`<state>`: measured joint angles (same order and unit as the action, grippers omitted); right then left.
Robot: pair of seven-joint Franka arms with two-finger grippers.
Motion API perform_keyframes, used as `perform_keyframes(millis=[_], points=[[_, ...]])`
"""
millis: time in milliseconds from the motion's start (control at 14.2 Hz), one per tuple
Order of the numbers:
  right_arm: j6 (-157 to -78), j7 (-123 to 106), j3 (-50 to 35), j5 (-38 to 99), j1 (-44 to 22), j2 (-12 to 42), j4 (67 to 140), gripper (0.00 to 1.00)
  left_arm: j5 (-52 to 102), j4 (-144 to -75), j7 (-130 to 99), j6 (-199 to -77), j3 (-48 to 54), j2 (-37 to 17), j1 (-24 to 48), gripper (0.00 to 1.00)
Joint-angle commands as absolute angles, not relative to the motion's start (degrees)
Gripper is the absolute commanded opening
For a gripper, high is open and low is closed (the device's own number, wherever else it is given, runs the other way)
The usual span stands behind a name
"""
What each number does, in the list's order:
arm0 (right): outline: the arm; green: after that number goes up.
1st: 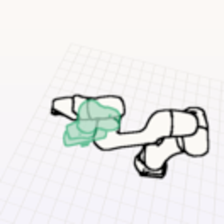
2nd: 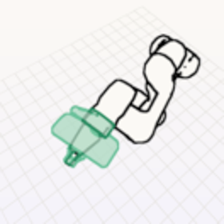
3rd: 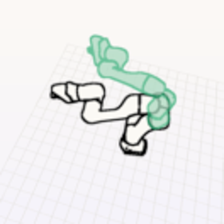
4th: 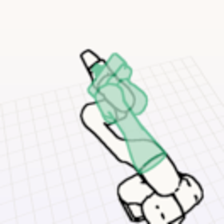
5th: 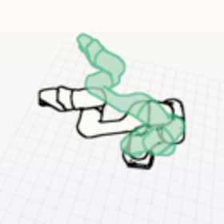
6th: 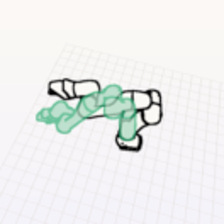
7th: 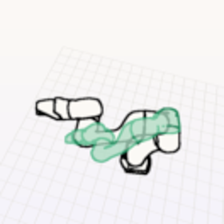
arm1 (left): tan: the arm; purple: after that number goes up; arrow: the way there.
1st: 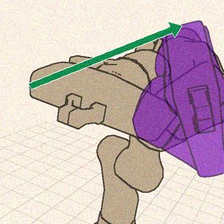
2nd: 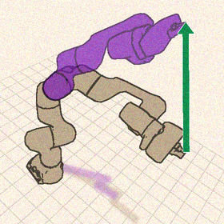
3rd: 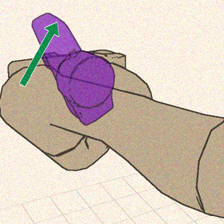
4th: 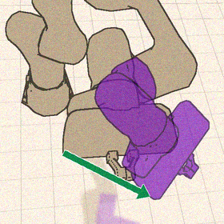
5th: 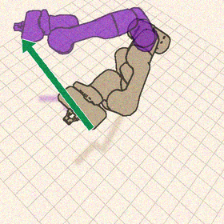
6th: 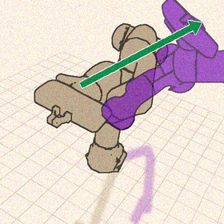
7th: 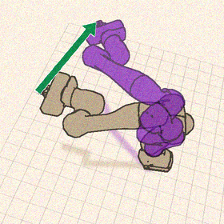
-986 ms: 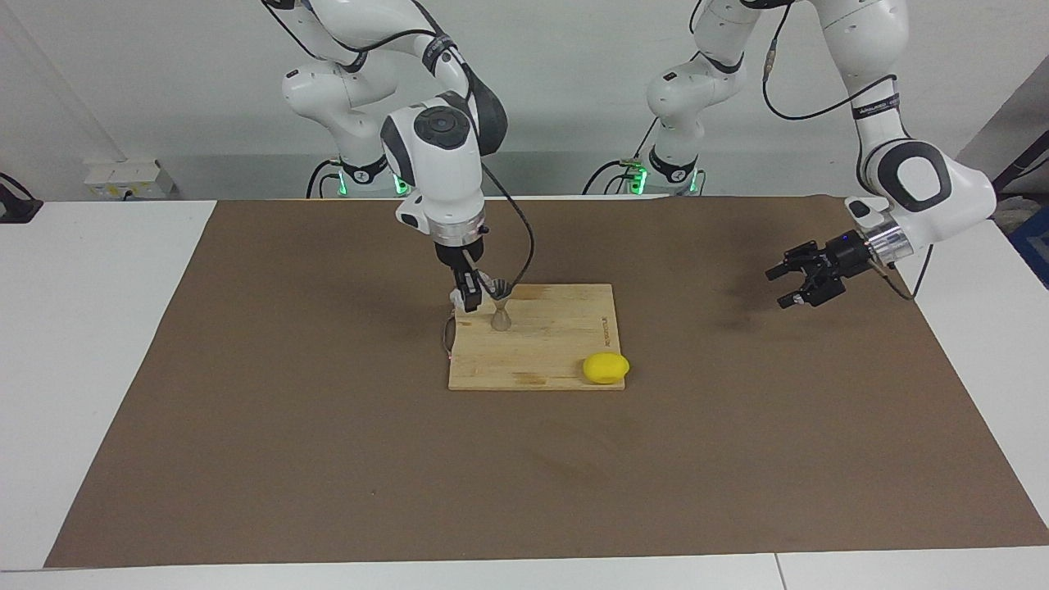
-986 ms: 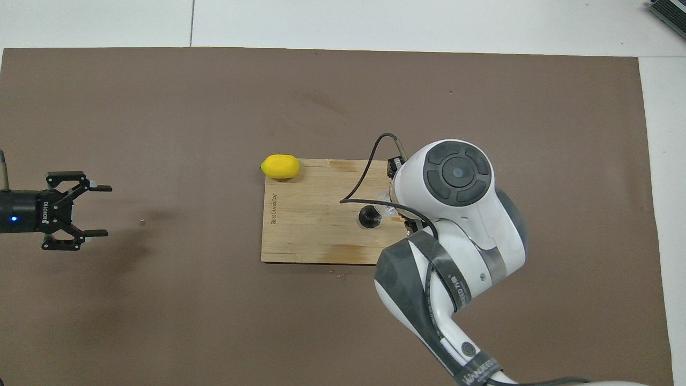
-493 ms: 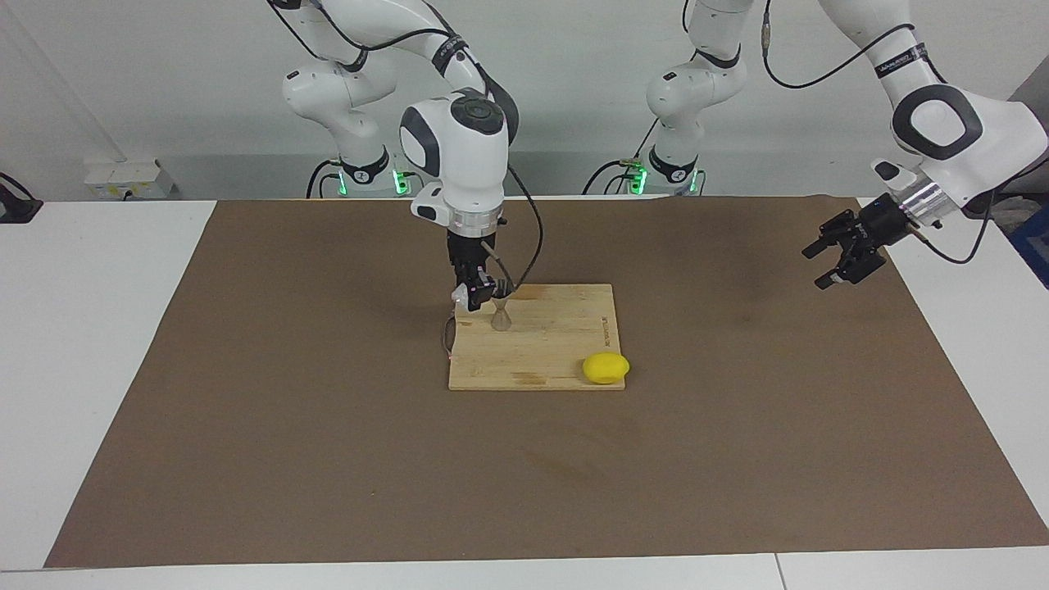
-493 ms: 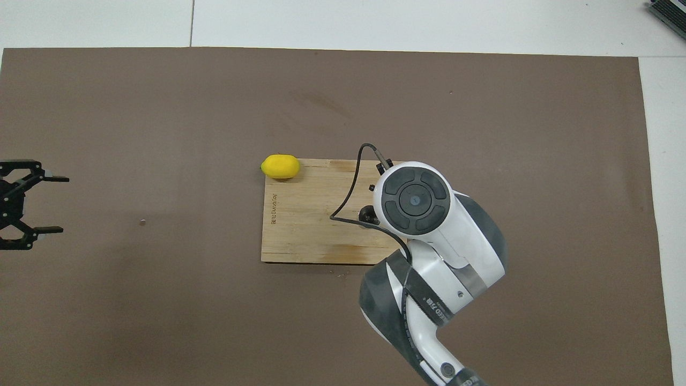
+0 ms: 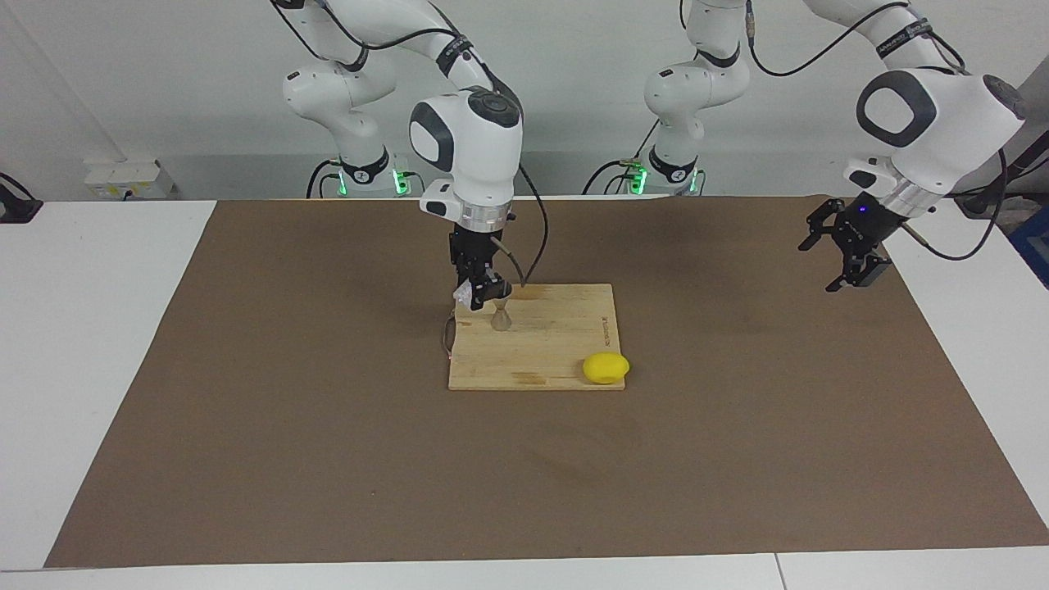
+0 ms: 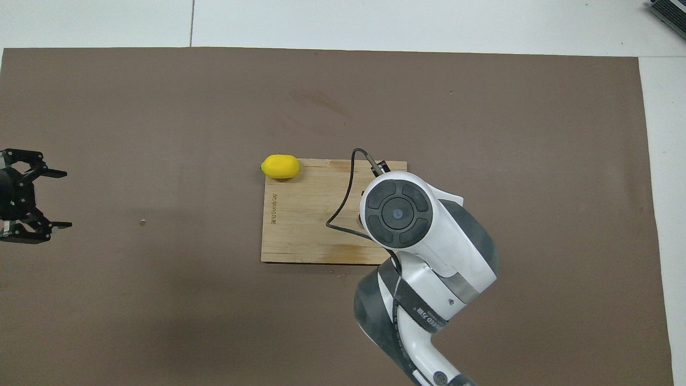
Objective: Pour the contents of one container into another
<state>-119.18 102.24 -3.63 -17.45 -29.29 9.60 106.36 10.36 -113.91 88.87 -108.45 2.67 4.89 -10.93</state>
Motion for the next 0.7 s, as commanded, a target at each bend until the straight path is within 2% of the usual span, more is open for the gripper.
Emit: perform_keyframes(millis=[0, 634], points=[[-118.65, 103.71, -3.78, -20.64, -30.40, 8.35, 106.96, 0.00, 4.57, -110.49, 64.24, -99.01, 2.29, 7.38, -7.12, 1.00], [-118.39, 103.62, -3.78, -25.48, -31.82, 7.47, 108.28, 0.00, 4.31, -109.69, 17.36, -94.75, 2.37, 8.17, -7.73, 1.00]])
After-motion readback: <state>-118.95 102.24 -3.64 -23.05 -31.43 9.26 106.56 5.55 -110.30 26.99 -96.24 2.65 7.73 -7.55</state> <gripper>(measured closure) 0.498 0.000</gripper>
